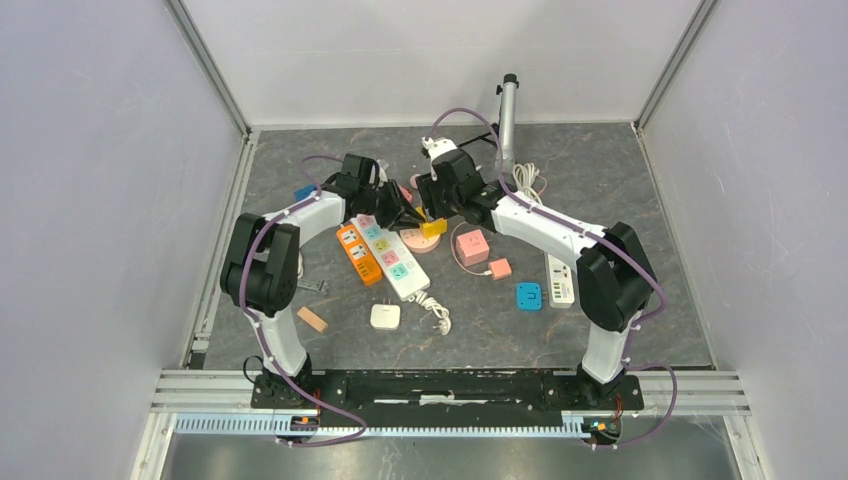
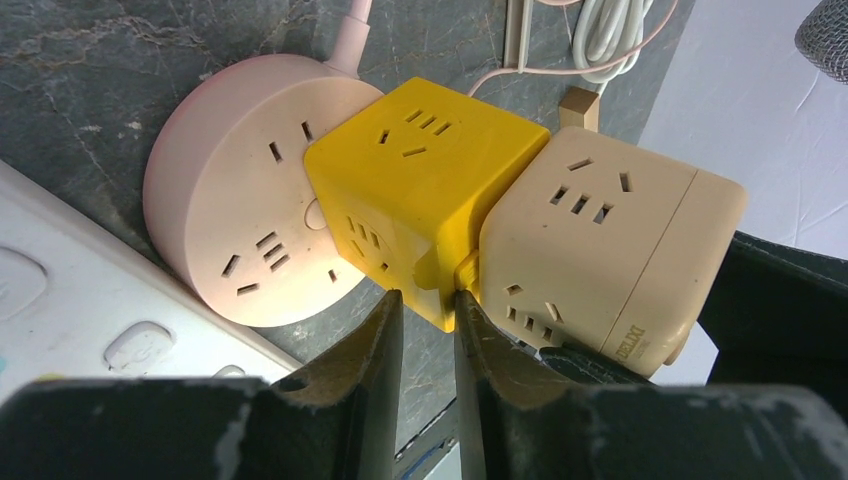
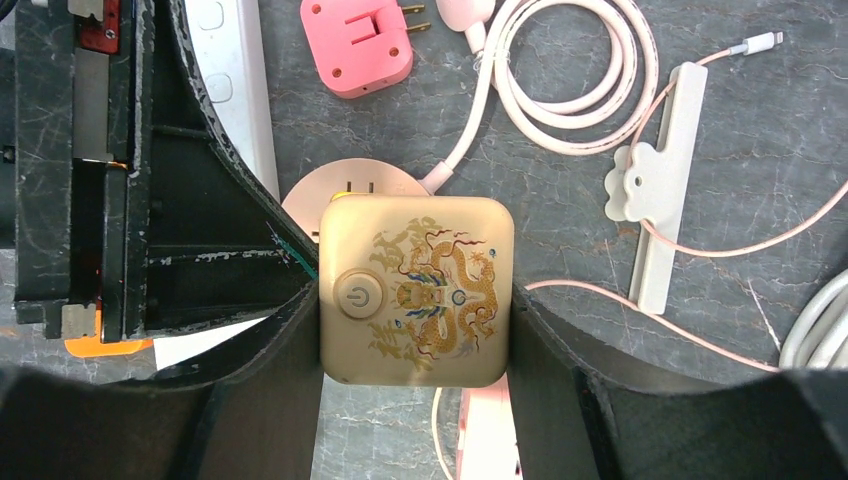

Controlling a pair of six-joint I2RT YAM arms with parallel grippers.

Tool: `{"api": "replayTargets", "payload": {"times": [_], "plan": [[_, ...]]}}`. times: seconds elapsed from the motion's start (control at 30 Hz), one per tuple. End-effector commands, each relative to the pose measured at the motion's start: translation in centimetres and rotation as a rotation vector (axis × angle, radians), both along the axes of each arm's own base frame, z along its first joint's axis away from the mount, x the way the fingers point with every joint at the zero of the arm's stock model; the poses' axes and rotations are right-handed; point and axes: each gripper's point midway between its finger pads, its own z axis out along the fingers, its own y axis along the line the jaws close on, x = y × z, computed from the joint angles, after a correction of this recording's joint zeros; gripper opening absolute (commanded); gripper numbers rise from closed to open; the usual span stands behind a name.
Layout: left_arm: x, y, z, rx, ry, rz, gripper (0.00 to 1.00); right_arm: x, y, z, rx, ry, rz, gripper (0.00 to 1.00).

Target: Pull the plug off the socket

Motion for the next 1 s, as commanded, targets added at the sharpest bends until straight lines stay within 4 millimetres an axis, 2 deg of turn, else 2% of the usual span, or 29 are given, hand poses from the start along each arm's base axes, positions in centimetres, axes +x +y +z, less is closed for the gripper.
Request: {"api": "replayTargets", "payload": {"times": [0.0,0.07,0.17,0.23,0.33,0.4,0.5,0.63,0.7,0.8,0.97], "plan": [[-3.1,4.9,-8.8,0.298,0.205,0.080,0.30,0.6,2.7,8.2,0.166,-0.126,0.051,0.00],[-3.0,4.9,-8.7,0.299,0.203,0.080,0.30,0.5,3.0,8.8,0.240,-0.101,0.072,0.00],[-3.0,4.8,-8.7,0.298,0.201,0.079,0.30,0.2,3.7,8.4,0.273,-0.066,0.102,0.00],[-2.9,4.8,-8.6,0.298,0.198,0.079,0.30,0.1,3.8,7.4,0.244,-0.056,0.098,0.00],[-3.0,4.8,-8.6,0.300,0.201,0.077,0.30,0.6,2.6,6.2,0.093,-0.109,0.030,0.00],[-3.0,4.8,-8.6,0.300,0.200,0.078,0.30,1.1,2.0,6.7,0.031,-0.146,0.003,0.00],[-3.1,4.9,-8.7,0.311,0.205,0.077,0.30,1.5,1.8,8.3,0.033,-0.183,-0.008,0.00],[-3.2,5.0,-8.9,0.326,0.210,0.071,0.29,1.5,2.5,9.4,0.182,-0.131,0.045,0.00],[-3.2,5.0,-8.9,0.327,0.210,0.070,0.29,1.3,2.9,8.9,0.234,-0.090,0.068,0.00],[-3.2,5.0,-8.9,0.330,0.208,0.067,0.29,0.9,3.1,7.3,0.220,-0.054,0.075,0.00],[-3.2,5.0,-9.0,0.346,0.208,0.062,0.29,0.2,2.9,5.7,0.087,-0.085,0.051,0.00]]}}
